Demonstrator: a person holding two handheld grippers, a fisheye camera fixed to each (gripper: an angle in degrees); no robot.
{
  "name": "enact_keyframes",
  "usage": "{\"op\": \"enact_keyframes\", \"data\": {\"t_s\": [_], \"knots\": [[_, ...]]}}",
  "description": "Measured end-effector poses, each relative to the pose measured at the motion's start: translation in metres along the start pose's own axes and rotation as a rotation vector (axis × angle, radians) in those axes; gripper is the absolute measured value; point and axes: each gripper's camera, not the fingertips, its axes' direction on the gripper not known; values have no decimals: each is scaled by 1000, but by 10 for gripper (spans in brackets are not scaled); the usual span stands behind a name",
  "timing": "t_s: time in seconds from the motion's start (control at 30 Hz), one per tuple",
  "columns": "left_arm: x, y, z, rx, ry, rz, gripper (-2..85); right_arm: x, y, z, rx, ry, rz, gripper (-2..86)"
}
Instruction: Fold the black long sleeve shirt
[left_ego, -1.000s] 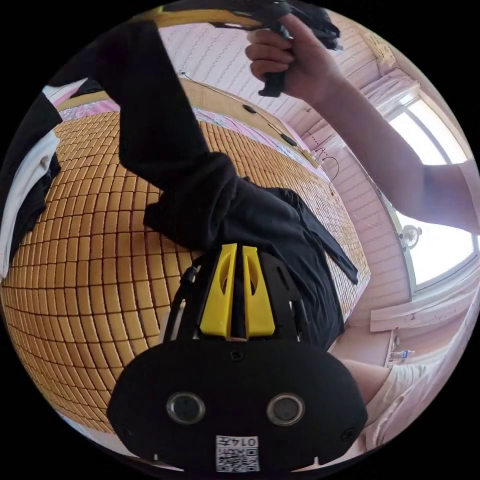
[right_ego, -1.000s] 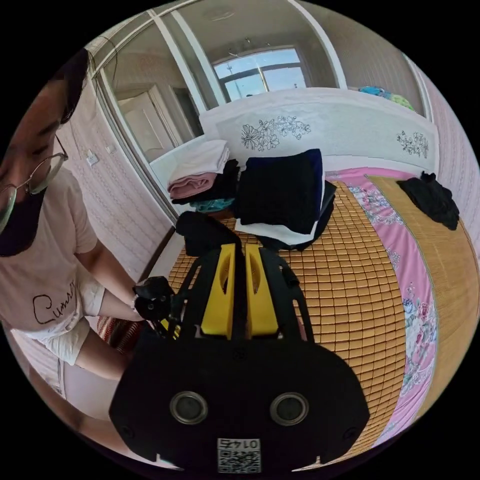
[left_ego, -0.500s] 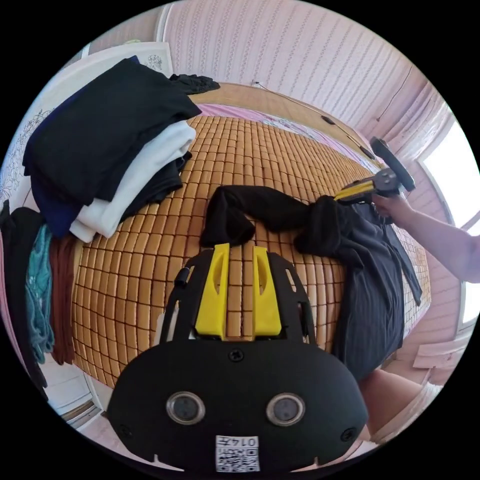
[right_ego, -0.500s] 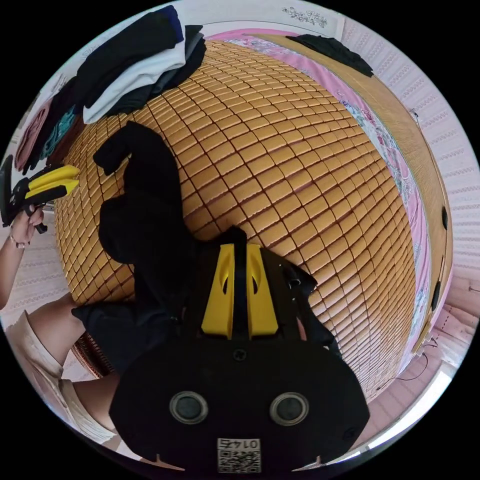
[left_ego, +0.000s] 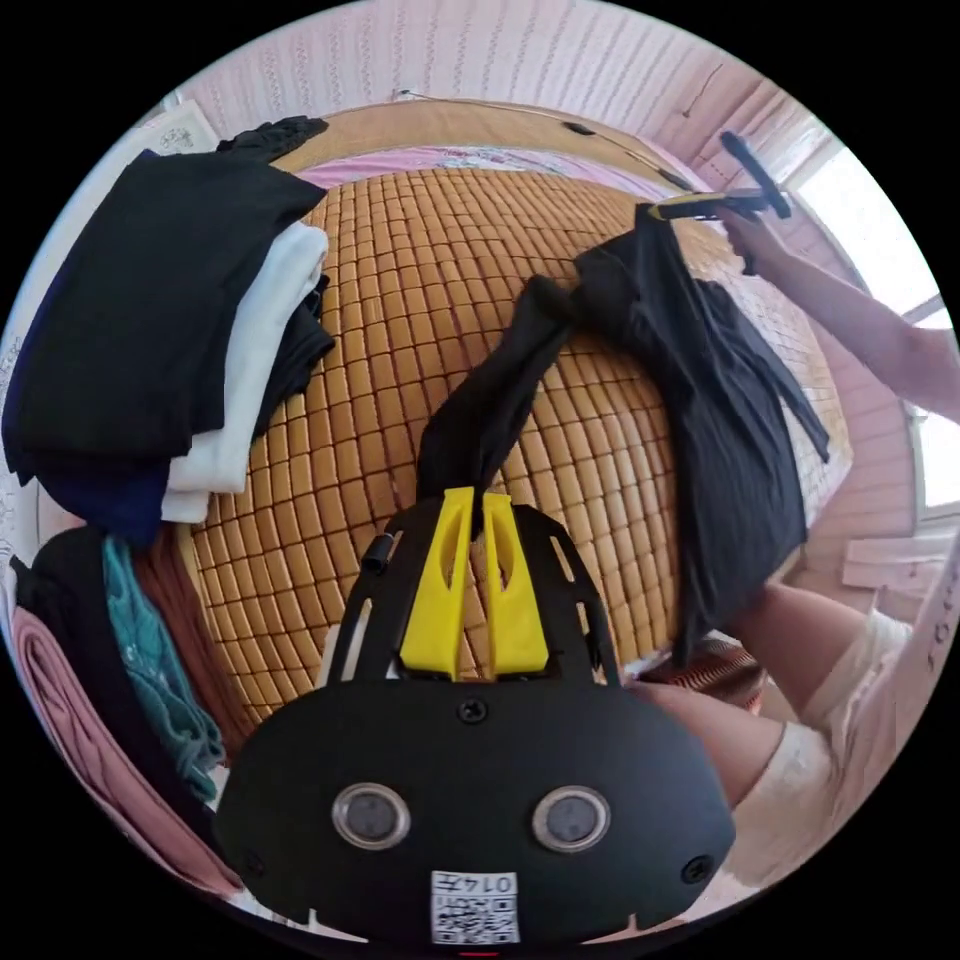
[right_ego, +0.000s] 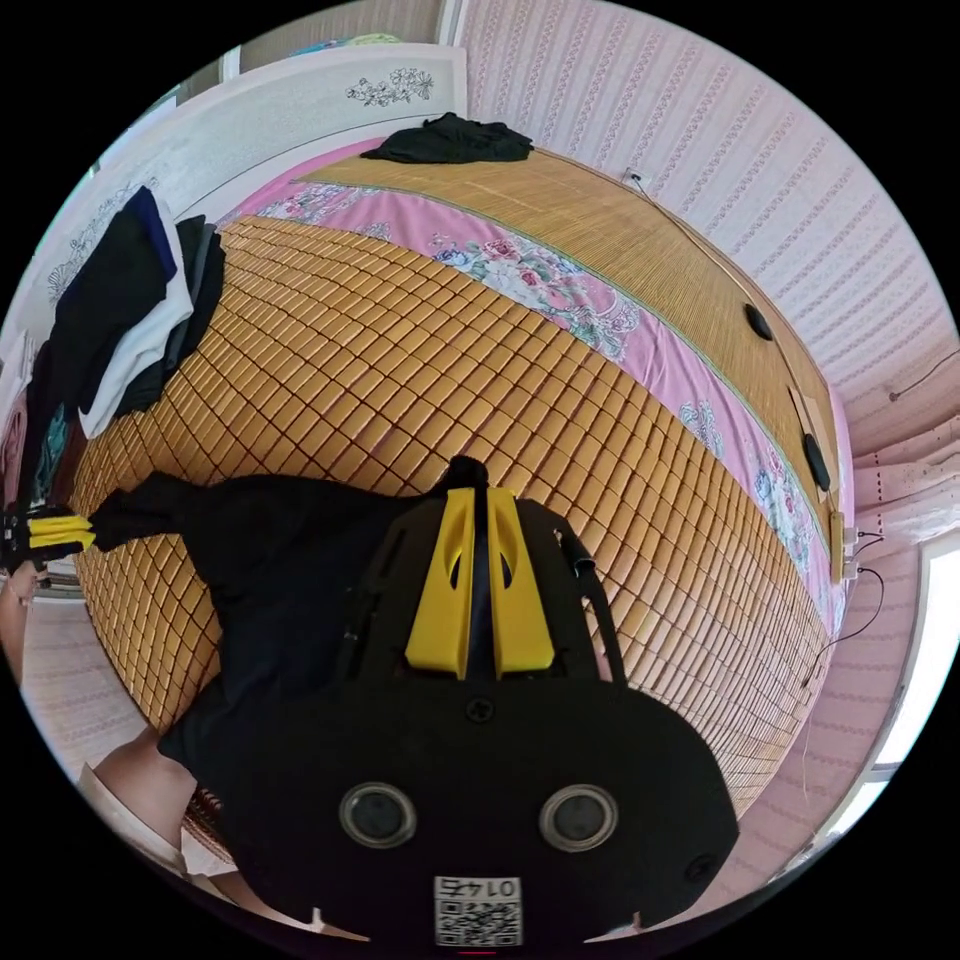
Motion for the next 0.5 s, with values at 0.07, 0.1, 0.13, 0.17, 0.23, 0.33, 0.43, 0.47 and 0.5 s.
{"op": "enact_keyframes", "data": {"t_s": [0.07,0.1,0.13,0.17,0.23,0.33,0.43,0.47,0.5], "knots": [[-16,35,-39,21,205,-38,-6,-2,-3,6,-4,10,-20,0],[-23,43,-47,26,257,-71,-6,-4,-5,10,-8,17,-31,-1],[-39,60,-62,42,331,-167,-6,-5,-6,12,-11,22,-37,-1],[-56,77,-75,88,359,-273,-6,-7,-9,17,-17,31,-46,0],[-81,98,-85,138,381,-405,-5,-11,-12,24,-25,42,-56,0],[-111,124,-82,185,300,-538,-4,-14,-20,38,-53,46,-54,1],[-109,139,-79,205,230,-494,-3,-14,-26,55,-106,70,-41,4],[-101,143,-87,245,173,-455,-2,-13,-27,59,-115,72,-35,6],[-96,144,-93,272,137,-422,-1,-11,-27,61,-119,69,-27,8]]}}
